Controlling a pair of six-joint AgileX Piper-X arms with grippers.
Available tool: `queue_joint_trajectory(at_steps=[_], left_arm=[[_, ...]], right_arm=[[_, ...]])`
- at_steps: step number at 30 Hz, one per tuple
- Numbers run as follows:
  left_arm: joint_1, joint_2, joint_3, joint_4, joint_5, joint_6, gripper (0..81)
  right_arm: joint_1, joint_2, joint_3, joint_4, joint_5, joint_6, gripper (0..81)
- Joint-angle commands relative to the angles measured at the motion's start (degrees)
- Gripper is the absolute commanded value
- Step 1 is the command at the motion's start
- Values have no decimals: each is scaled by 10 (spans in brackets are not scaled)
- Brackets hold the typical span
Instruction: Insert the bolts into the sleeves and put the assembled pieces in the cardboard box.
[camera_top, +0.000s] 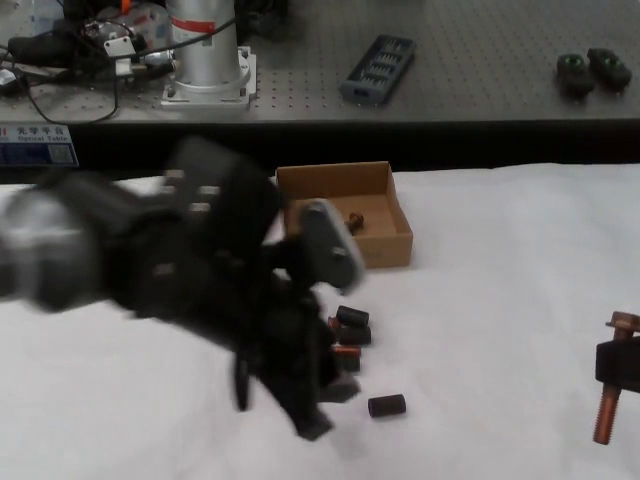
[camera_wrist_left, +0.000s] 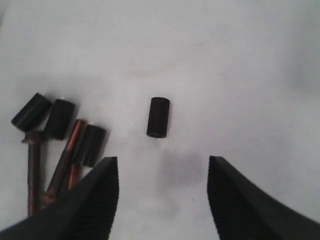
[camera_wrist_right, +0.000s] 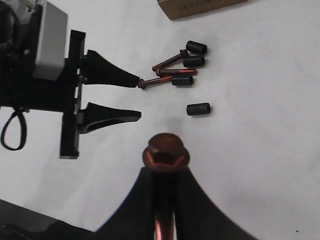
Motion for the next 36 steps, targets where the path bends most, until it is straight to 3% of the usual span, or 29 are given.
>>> queue_joint_trajectory(at_steps=[1, 8, 36], left_arm=[[-36, 86, -69, 28, -41, 29, 392], [-60, 161, -105, 34, -80, 29, 392], [-70, 184, -108, -5, -61, 39, 392]], right_arm=[[1, -5, -3, -4, 0, -9, 19], [1, -5, -3, -6, 0, -13, 19], [1, -5, -3, -6, 0, -13, 19]])
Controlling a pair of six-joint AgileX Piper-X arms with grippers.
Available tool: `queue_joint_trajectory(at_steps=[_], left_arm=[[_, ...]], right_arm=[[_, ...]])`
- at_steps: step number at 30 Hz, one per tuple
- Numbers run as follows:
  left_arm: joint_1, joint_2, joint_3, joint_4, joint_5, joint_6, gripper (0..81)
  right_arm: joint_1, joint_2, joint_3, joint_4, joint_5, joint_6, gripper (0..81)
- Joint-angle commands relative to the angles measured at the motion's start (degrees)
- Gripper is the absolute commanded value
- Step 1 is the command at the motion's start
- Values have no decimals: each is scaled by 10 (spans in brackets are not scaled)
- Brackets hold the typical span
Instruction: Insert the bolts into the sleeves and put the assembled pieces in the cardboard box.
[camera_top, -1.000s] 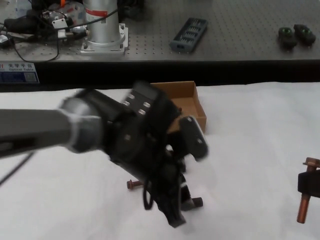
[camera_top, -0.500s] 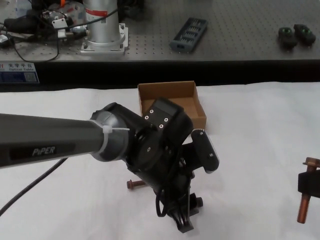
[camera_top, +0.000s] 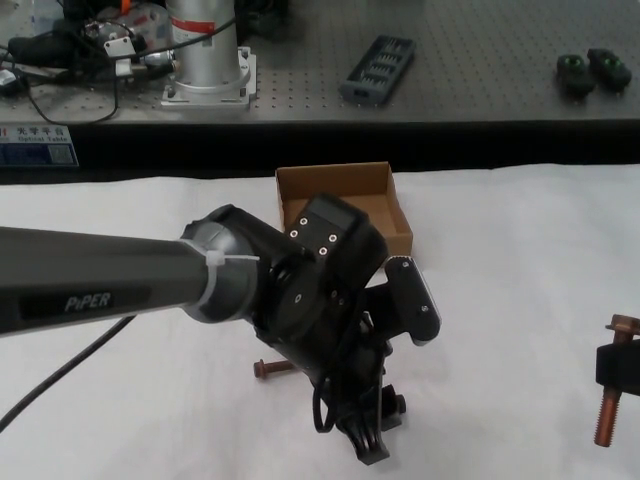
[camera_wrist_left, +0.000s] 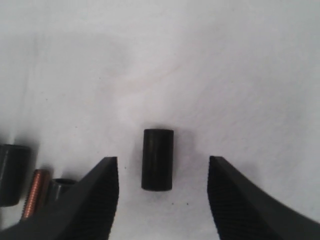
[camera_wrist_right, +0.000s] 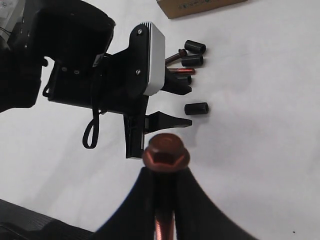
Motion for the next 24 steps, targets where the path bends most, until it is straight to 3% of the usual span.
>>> queue_joint_trajectory(at_steps=[1, 9, 12, 18, 22, 24], left_arm=[[-6, 12, -5, 8, 8, 9, 392], [-8, 40, -5, -5, 2, 12, 389], [-8, 45, -5, -9, 2, 12, 354], [-8, 44, -5, -13, 0, 12, 186], [-8, 44, -5, -13, -32, 12, 32], [-8, 44, -5, -13, -40, 13, 6]], right_arm=[[1, -5, -3, -6, -1, -4, 19], [1, -5, -3, -6, -1, -4, 19], [1, -5, -3, -6, -1, -4, 19], [1, -5, -3, -6, -1, -4, 19], [1, -5, -3, -6, -3, -4, 19], [1, -5, -3, -6, -4, -4, 19]])
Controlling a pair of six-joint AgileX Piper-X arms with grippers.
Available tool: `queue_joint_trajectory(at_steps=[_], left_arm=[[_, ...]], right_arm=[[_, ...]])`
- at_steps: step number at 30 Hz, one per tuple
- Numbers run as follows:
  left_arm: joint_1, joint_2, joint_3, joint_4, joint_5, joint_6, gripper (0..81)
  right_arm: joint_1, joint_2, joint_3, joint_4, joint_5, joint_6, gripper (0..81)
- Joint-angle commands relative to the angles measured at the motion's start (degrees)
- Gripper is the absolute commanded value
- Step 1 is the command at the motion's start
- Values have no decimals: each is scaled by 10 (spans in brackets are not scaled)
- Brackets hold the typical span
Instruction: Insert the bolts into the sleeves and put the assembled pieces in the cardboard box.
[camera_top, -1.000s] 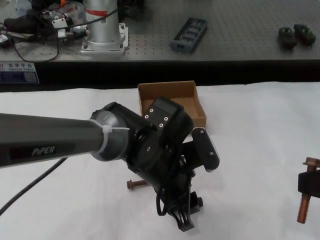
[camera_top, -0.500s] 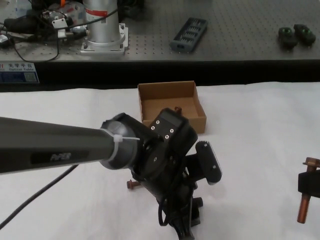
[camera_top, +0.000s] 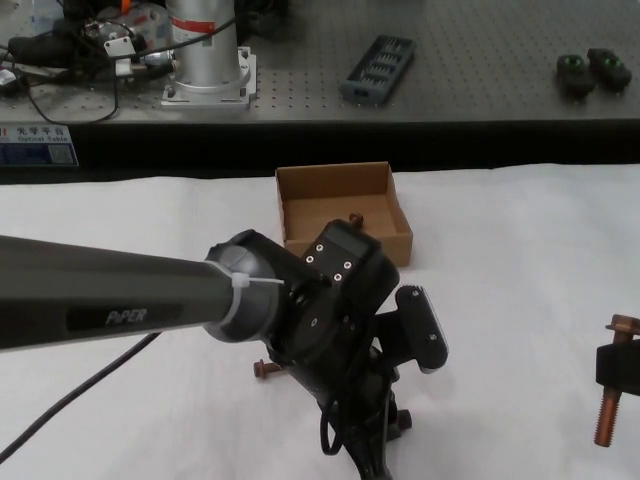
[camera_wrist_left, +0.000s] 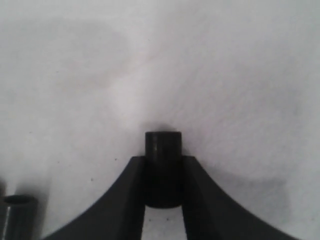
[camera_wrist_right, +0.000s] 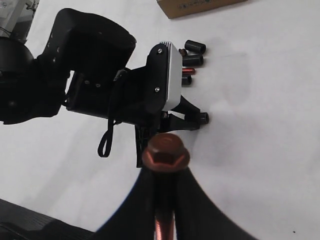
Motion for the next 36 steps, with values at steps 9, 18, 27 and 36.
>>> queue_joint_trajectory(at_steps=[9, 18, 27, 36], left_arm=[[-2, -32, -24, 9, -38, -186, 6], [9, -152, -3, 10, 42, -340, 6], [10, -291, 80, -23, 42, -368, 6], [22, -408, 173, -95, 80, -436, 6]], right_arm=[[1, -5, -3, -12, -3, -4, 19], [1, 18, -3, -98, 0, -4, 19], [1, 97, -3, -223, -7, 9, 19], [1, 165, -3, -348, -36, 61, 19]])
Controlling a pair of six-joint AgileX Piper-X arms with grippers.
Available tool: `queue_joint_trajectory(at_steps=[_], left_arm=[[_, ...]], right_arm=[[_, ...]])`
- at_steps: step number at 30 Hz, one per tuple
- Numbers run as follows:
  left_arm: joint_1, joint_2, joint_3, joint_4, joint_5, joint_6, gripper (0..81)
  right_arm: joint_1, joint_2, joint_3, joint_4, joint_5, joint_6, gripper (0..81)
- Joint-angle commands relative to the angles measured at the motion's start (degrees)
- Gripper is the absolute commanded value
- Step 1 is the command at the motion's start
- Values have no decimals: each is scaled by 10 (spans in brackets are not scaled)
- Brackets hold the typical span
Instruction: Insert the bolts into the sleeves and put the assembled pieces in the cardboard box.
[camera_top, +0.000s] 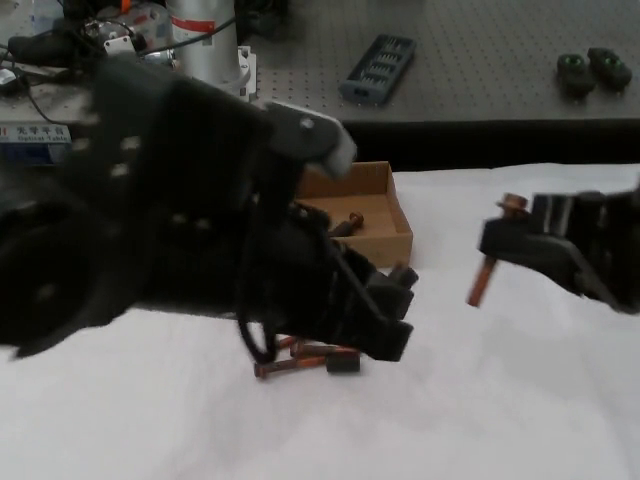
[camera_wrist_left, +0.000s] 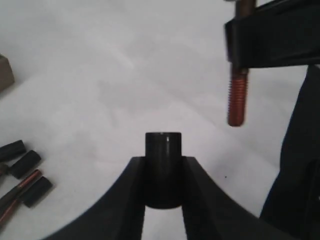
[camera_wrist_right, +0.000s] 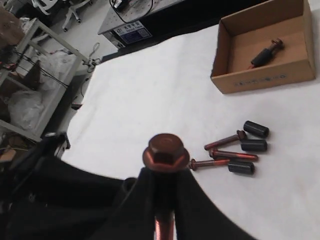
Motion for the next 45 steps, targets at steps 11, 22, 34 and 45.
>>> queue_joint_trajectory(at_steps=[11, 22, 34, 45], left_arm=[[8, -91, 99, -116, 43, -87, 6], [8, -91, 100, -179, 86, -105, 6], [8, -91, 100, -179, 64, -101, 6], [31, -91, 100, -179, 54, -97, 6]], right_arm=[[1, 33, -3, -102, -46, 34, 19], [1, 33, -3, -173, -82, 89, 19], [15, 33, -3, -176, -117, 93, 19], [18, 33, -3, -176, -119, 88, 19]])
